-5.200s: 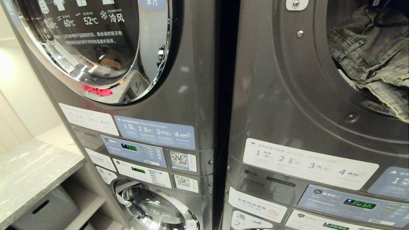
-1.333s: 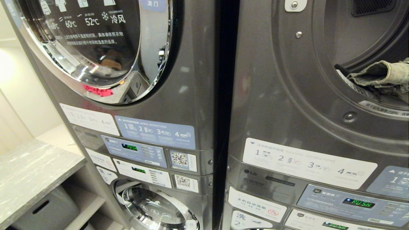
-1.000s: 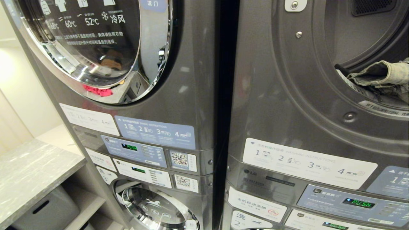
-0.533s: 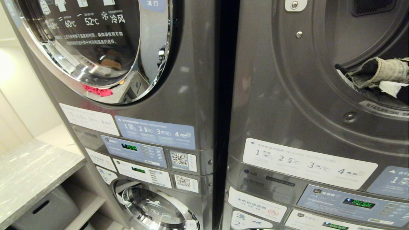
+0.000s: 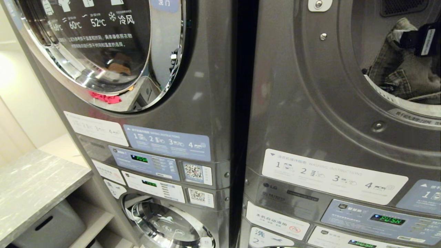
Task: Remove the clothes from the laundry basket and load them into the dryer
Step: Put the clothes in the dryer
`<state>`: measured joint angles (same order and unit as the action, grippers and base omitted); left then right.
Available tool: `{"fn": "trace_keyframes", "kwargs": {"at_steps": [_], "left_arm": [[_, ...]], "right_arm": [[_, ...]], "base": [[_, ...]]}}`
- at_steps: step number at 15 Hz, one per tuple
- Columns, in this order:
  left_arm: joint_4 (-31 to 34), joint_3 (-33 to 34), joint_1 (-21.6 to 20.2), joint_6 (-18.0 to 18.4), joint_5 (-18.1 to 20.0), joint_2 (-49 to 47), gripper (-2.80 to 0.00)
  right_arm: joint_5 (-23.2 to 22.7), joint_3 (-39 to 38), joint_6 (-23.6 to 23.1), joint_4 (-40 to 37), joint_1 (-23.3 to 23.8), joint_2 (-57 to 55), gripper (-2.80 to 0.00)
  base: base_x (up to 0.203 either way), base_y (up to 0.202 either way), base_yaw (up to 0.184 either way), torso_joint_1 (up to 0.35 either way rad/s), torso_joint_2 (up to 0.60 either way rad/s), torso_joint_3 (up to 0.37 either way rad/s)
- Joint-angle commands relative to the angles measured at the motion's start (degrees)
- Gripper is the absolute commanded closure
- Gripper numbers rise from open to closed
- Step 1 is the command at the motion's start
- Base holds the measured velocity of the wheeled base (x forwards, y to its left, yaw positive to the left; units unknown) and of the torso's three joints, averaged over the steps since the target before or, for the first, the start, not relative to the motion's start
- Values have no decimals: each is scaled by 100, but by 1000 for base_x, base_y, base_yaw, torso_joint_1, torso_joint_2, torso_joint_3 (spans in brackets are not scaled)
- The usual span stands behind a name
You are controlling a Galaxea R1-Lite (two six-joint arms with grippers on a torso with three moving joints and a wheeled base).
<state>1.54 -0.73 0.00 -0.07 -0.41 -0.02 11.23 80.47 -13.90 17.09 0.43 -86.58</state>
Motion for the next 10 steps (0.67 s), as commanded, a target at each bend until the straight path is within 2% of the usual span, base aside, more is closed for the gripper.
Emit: {"fn": "trace_keyframes", "kwargs": {"at_steps": [1, 5, 8, 10], "left_arm": [[5, 3, 0, -1, -2, 2, 0], [5, 3, 0, -1, -2, 2, 0], [-9, 3, 0, -1, -2, -2, 0], [-31, 12, 0, -1, -2, 2, 0]], "right_arm": [[2, 327, -30, 20, -6, -523, -280], [22, 927, -24, 30, 59, -1317, -280], [28, 955, -12, 47, 381, -1962, -280], [38, 945, -8, 57, 414, -1967, -280]], "base": [[0, 0, 0, 0, 0, 0], [0, 0, 0, 0, 0, 0], [0, 0, 0, 0, 0, 0], [0, 0, 0, 0, 0, 0]]}}
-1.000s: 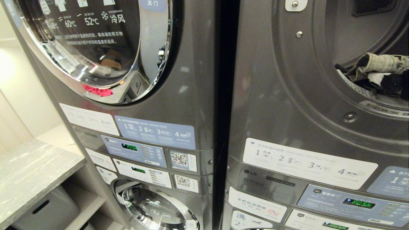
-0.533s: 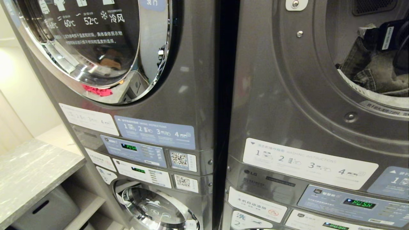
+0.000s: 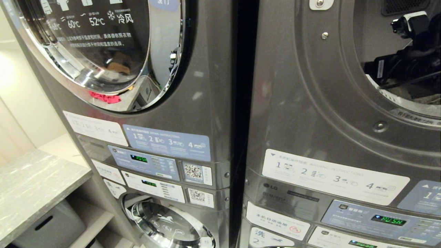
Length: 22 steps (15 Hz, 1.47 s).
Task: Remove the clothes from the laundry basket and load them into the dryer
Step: Put the clothes in the dryer
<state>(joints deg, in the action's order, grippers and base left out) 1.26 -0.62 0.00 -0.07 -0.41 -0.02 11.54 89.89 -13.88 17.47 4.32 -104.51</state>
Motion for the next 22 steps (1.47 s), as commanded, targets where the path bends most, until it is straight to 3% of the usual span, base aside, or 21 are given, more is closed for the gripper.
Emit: {"fn": "trace_keyframes", "kwargs": {"at_steps": [1, 7, 9, 10, 14, 16, 18, 22], "left_arm": [[-11, 1, 0, -1, -2, 2, 0], [-11, 1, 0, -1, -2, -5, 0], [-11, 1, 0, -1, -2, 2, 0], [-11, 1, 0, -1, -2, 2, 0], [-11, 1, 0, -1, -2, 2, 0], [-11, 1, 0, -1, -2, 2, 0], [-11, 1, 0, -1, -2, 2, 0], [6, -8, 0, 16, 6, 2, 0]], "right_arm": [[-1, 64, -17, 22, 20, -106, -280], [-74, 1828, 13, -29, 16, 21, -280], [-65, 1876, 228, -15, 17, 131, -280], [-56, 1850, 309, -13, 17, 192, 0], [18, 1775, 370, -24, -28, 519, 0], [104, 1274, 376, -31, -247, 970, 0], [140, 216, 428, -28, -552, 1719, 0], [237, -2912, 392, -28, -1653, 3845, 0]], "base": [[0, 0, 0, 0, 0, 0], [0, 0, 0, 0, 0, 0], [0, 0, 0, 0, 0, 0], [0, 0, 0, 0, 0, 0], [0, 0, 0, 0, 0, 0], [0, 0, 0, 0, 0, 0], [0, 0, 0, 0, 0, 0], [0, 0, 0, 0, 0, 0]]}}
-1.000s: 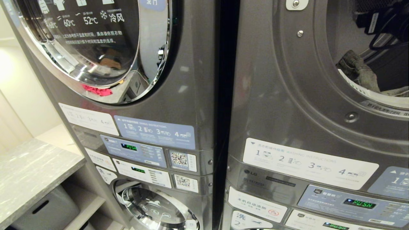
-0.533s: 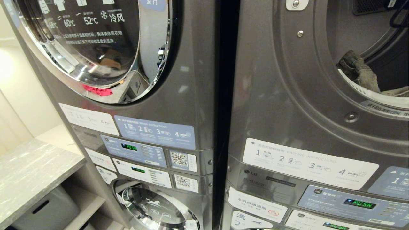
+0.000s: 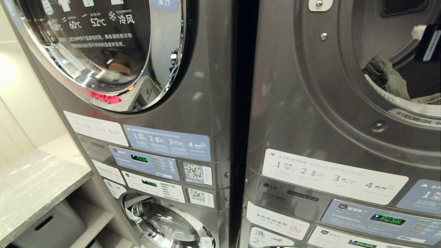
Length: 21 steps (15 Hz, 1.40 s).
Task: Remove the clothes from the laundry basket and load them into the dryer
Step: Put the clothes in the dryer
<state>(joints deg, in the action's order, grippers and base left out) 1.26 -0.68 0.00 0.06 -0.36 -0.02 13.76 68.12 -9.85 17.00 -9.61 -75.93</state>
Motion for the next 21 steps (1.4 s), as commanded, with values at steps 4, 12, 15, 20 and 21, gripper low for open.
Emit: {"fn": "trace_keyframes", "kwargs": {"at_steps": [4, 12, 15, 20, 21], "left_arm": [[6, -2, 0, 3, -7, 2, 0], [2, -2, 0, 3, 1, -5, 0], [-3, -2, 0, 3, 1, 2, 0], [-3, -2, 0, 3, -6, 2, 0], [-3, -2, 0, 3, -6, 2, 0]], "right_arm": [[-274, -3312, -153, 10, -1246, 2902, 0], [-1283, -6208, 16, -927, -1629, 5795, 0], [-1532, -6632, 247, -1510, -1632, 6028, 0], [-1504, -6778, 695, -1817, -1576, 5616, 0], [-1428, -6770, 781, -1820, -1384, 5337, 0]], "base": [[0, 0, 0, 0, 0, 0], [0, 0, 0, 0, 0, 0], [0, 0, 0, 0, 0, 0], [0, 0, 0, 0, 0, 0], [0, 0, 0, 0, 0, 0]]}}
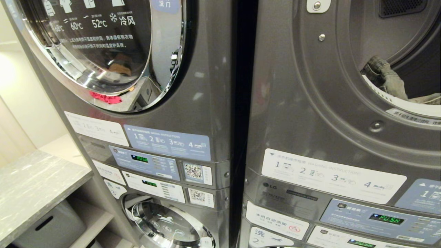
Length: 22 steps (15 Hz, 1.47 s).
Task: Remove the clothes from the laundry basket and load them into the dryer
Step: Put the clothes in the dryer
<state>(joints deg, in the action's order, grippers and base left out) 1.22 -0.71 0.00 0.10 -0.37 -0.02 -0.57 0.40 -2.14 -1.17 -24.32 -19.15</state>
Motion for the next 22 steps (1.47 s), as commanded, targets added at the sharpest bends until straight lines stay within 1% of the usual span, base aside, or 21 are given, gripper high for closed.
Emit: {"fn": "trace_keyframes", "kwargs": {"at_steps": [1, 2, 5, 6, 10, 11, 13, 19, 22], "left_arm": [[1, 0, 0, -1, 1, 2, 0], [1, 0, 0, -1, 2, 2, 0], [1, 0, 0, -1, 1, 2, 0], [1, 0, 0, -1, -2, -4, 0], [10, 0, 0, -1, 2, 2, 0], [1, 0, 0, -1, -6, 2, 0], [1, 0, 0, -10, -7, 2, 0], [38, -8, 0, 8, 2, 2, 0], [45, -8, 0, 8, 2, -4, 0]], "right_arm": [[41, 3, 32, -4, 388, -500, 0], [57, 3, 14, -5, 658, -560, 0], [71, 3, -33, 1, 1914, -517, 0], [70, 1, -49, 4, 2243, -294, 0], [-126, -10, -399, 17, 2388, 1649, 0], [-94, -21, -367, 43, 2406, 1906, 0], [12, -40, -68, 108, 2441, 1906, 0], [13, -23, -111, 73, 2459, 1915, 0], [4, -6, -146, -5, 2459, 1898, 0]], "base": [[0, 0, 0, 0, 0, 0], [0, 0, 0, 0, 0, 0], [0, 0, 0, 0, 0, 0], [0, 0, 0, 0, 0, 0], [0, 0, 0, 0, 0, 0], [0, 0, 0, 0, 0, 0], [0, 0, 0, 0, 0, 0], [0, 0, 0, 0, 0, 0], [-175, 0, 0, 1, 8, 0]]}}
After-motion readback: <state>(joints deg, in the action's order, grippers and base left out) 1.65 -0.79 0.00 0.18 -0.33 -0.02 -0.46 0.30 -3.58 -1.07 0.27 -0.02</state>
